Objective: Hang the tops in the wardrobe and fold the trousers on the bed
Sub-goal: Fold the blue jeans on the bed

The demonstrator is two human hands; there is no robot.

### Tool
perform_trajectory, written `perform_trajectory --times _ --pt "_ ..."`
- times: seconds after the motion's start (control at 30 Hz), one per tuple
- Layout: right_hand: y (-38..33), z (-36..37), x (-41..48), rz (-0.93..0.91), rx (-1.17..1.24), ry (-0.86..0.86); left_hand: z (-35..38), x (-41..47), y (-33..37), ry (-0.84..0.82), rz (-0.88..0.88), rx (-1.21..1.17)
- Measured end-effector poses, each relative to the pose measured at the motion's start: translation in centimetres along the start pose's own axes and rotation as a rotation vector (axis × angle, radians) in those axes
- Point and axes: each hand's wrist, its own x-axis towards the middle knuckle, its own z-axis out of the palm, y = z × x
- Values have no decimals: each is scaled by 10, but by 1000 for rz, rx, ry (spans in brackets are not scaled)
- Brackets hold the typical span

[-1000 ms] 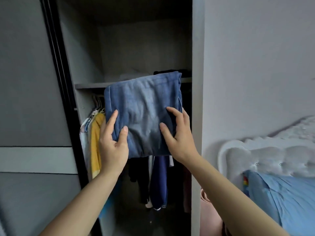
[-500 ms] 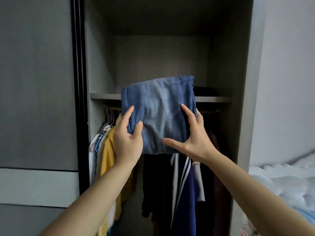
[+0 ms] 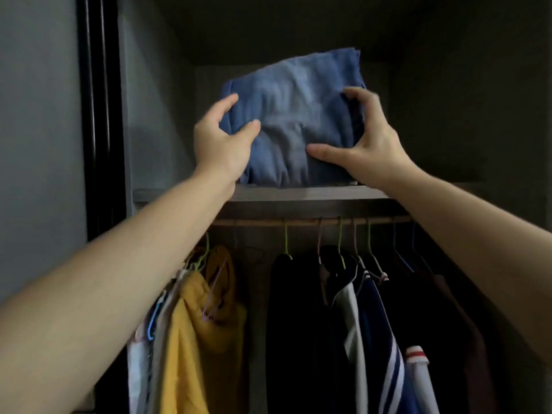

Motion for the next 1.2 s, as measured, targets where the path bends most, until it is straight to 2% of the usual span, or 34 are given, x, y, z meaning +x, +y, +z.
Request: perform_trajectory --times 0.27,0.47,0.6,0.7,0.73,0.83,0.87,0.93,1.0,1.13,1.2 --pt "67 94 132 10 117 53 26 138 -63 37 90 189" --pt "95 189 190 88 199 -51 13 217 -136 81 71 377" --pt "108 249 216 195 189 -108 -2 265 -180 1 4 514" --pt "123 287 226 268 153 -240 -13 282 -218 -53 -66 644" --pt "129 296 226 278 85 -341 -16 283 -231 -119 -88 753" --pt "137 312 214 270 -375 -742 -25 272 -266 -470 -176 1239" --pt "138 315 211 247 -482 -814 -27 266 -272 -548 -193 1370" --pt "139 316 212 203 -526 -822 -26 262 -279 -651 -205 1420" --pt "142 312 217 191 -537 -754 -23 262 -282 -755 -209 1347" --pt "157 304 215 350 -620 -805 -25 255 -286 -950 -256 1442" --pt "155 301 212 406 -629 -833 -29 254 -284 -1002 -241 1409"
